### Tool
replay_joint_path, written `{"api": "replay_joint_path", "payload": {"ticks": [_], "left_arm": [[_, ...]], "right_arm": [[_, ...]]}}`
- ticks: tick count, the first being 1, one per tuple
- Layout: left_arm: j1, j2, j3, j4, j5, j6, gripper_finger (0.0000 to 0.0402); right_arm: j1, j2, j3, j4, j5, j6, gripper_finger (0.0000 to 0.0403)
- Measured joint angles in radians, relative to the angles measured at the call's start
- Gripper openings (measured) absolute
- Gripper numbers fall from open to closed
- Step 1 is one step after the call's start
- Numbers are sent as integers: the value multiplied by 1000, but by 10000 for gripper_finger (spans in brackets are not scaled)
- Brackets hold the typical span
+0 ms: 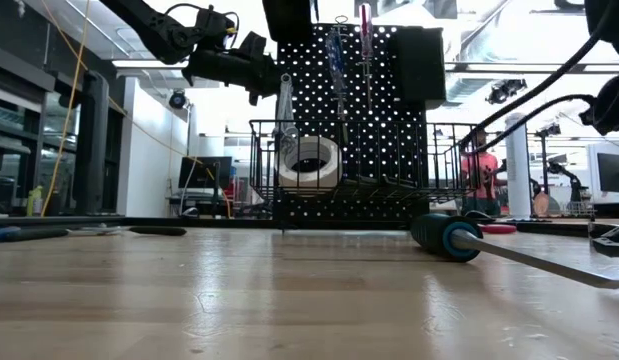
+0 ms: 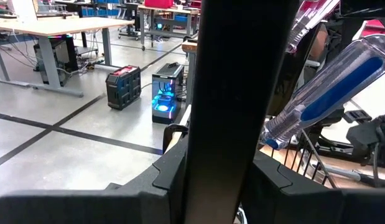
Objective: Hang tools onto peg board
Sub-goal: Put the socket in the left black bin on the pegboard
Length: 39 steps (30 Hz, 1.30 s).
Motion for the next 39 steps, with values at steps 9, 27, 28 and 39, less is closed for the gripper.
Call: {"api": "replay_joint_path", "payload": {"ticks": [9, 27, 28, 39], "left_arm": [[0, 0, 0, 0, 0, -7, 108], [0, 0, 0, -1, 2, -22, 108], [0, 0, 0, -2, 2, -20, 108], [0, 0, 0, -2, 2, -11, 108]], "right_arm": [[9, 4, -42, 25, -40, 89, 203], [27, 27, -200, 377, -76, 534, 204], [25, 27, -201, 378, -75, 529, 204], [18, 30, -138, 221, -4, 188, 204]]}}
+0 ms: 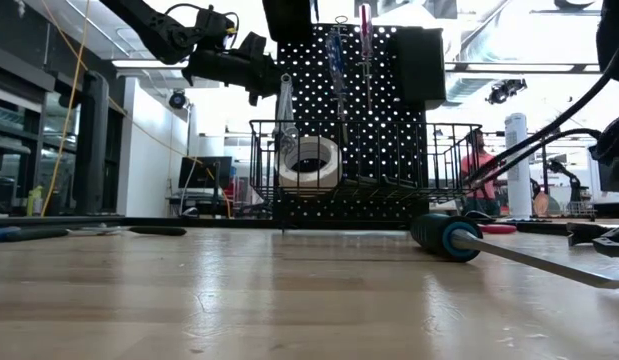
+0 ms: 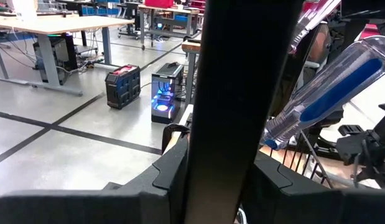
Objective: Hang tools onto peg board
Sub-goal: Put the socket in the left black bin on the pegboard
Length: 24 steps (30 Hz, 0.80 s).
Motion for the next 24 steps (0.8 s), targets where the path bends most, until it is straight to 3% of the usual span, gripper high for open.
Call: {"api": "replay_joint_path", "payload": {"ticks": [3, 7, 17, 24], "left_arm": [[0, 0, 0, 0, 0, 0, 108], [0, 0, 0, 1, 1, -15, 108], [0, 0, 0, -1, 1, -23, 108], [0, 0, 0, 0, 1, -23, 108]], "right_arm": [[-7, 0, 0, -15, -4, -107, 204], [-8, -1, -36, 105, -32, -189, 204], [-7, -8, -103, 216, -64, -218, 199], [-5, -8, -105, 227, -42, -159, 112]]}}
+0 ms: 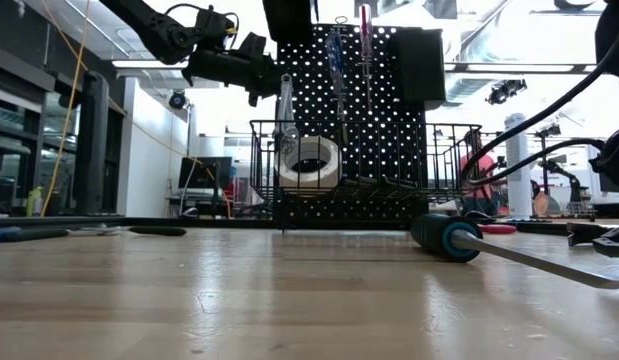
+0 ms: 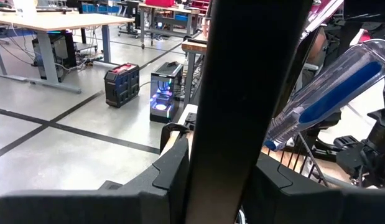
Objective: Hang tools onto peg board
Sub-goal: Put the socket in the left black bin on the pegboard
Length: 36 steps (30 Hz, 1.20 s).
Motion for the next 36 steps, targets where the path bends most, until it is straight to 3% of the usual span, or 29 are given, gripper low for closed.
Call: {"api": "replay_joint_path", "payload": {"ticks": [4, 9, 14, 20, 22, 24, 27, 30, 36], "left_arm": [[0, 0, 0, 0, 0, 0, 108], [1, 0, 0, 0, 0, 0, 108], [1, 0, 0, 2, 1, 4, 108], [1, 0, -1, 5, 0, 5, 108], [1, 0, -1, 5, 0, 5, 108], [1, 0, -1, 6, 0, 5, 108], [1, 1, -1, 6, 0, 6, 108], [1, 1, -1, 5, 0, 6, 108], [1, 1, -1, 5, -2, 8, 108]], "right_arm": [[1, 0, 6, -6, 9, 78, 34], [17, 2, 108, -120, 86, 20, 32], [60, -18, 325, -231, 135, -47, 32], [-33, -21, 626, -96, 672, -247, 32], [-104, -22, 716, 11, 861, -412, 32], [-189, -23, 792, 127, 971, -644, 32], [-337, -22, 878, 383, 957, -1039, 32], [-478, -14, 944, 617, 850, -1319, 32], [-696, 72, 1097, 712, 578, -1446, 32]]}}
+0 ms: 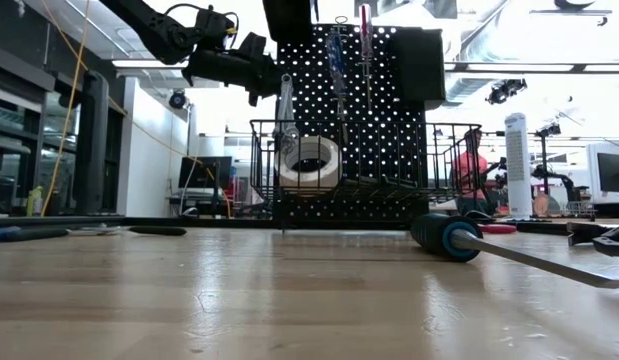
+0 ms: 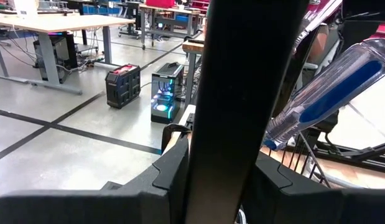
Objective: Hang tools onto peg board
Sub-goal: Put the socket in the left black bin on the pegboard
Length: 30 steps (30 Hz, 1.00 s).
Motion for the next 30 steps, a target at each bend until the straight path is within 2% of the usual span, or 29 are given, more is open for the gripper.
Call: {"api": "replay_joint_path", "payload": {"ticks": [3, 6, 9, 15, 19, 22, 25, 28, 30], "left_arm": [[0, 0, 0, 0, 0, 0, 108], [0, 0, 0, -1, 0, 0, 108], [0, 0, 0, -2, 0, 0, 108], [0, 0, 0, -3, 0, 0, 108], [0, 0, 0, -3, 0, 0, 108], [0, 0, 0, -3, 1, 0, 108], [0, 0, 0, -4, 1, 0, 108], [0, 0, 0, -4, 1, 0, 108], [0, 0, 0, -4, 1, 0, 108]], "right_arm": [[-66, 90, 81, -4, -120, 0, 32], [-97, 187, 174, -9, -182, 1, 35], [-107, 266, 274, -35, -160, 26, 78], [-109, 320, 452, -273, -44, 16, 185], [-108, 319, 545, -418, -52, 5, 220], [-79, 318, 663, -605, -128, -1, 226], [-4, 306, 746, -875, -112, 38, 226], [93, 305, 704, -1257, -81, 221, 224], [170, 314, 610, -1448, -93, 387, 224]]}}
